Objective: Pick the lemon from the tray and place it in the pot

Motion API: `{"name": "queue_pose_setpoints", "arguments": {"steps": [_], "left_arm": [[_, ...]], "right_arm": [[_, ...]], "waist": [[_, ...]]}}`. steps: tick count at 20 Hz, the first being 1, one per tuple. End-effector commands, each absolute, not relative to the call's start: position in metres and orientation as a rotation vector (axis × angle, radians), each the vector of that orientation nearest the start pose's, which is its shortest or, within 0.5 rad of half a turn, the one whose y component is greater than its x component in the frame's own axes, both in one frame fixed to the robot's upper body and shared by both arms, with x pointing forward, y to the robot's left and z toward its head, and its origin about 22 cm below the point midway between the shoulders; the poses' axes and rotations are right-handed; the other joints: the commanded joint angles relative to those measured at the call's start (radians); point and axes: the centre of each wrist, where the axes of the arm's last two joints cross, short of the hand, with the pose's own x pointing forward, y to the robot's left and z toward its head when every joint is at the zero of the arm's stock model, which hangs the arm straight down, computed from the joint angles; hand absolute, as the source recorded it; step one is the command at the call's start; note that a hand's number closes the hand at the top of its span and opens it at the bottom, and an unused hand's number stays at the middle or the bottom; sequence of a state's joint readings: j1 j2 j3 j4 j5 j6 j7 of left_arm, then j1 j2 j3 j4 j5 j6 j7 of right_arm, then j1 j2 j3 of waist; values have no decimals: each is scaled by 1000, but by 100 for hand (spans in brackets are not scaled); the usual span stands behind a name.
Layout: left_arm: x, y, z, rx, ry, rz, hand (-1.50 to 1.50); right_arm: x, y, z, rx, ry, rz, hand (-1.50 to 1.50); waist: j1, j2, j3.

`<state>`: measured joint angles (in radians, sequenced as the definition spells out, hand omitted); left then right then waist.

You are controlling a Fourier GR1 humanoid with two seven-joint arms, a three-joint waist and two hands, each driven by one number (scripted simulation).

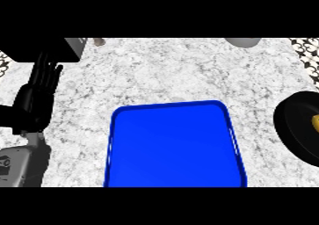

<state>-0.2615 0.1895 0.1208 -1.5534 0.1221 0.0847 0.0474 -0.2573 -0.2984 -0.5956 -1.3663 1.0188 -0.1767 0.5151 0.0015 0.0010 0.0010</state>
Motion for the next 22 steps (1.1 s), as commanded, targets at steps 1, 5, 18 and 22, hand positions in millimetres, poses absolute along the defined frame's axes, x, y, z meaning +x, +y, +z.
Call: {"name": "queue_pose_setpoints", "arguments": {"steps": [1,5,18,22], "left_arm": [[309,272,73,134,-1771,62,0],[294,275,96,120,-1765,38,0],[299,277,69,106,-1755,62,0],[288,269,73,136,-1768,60,0]], "right_arm": [[280,-418,63,-1390,-949,-12,-150],[283,-417,78,-1409,-1135,-101,-150],[219,-414,99,-1368,-1348,-644,-150],[172,-465,123,-1375,-1394,-685,-150]], "waist": [[-1,1,-1],[5,-3,0],[-11,-3,-1],[-12,-5,-1]]}}
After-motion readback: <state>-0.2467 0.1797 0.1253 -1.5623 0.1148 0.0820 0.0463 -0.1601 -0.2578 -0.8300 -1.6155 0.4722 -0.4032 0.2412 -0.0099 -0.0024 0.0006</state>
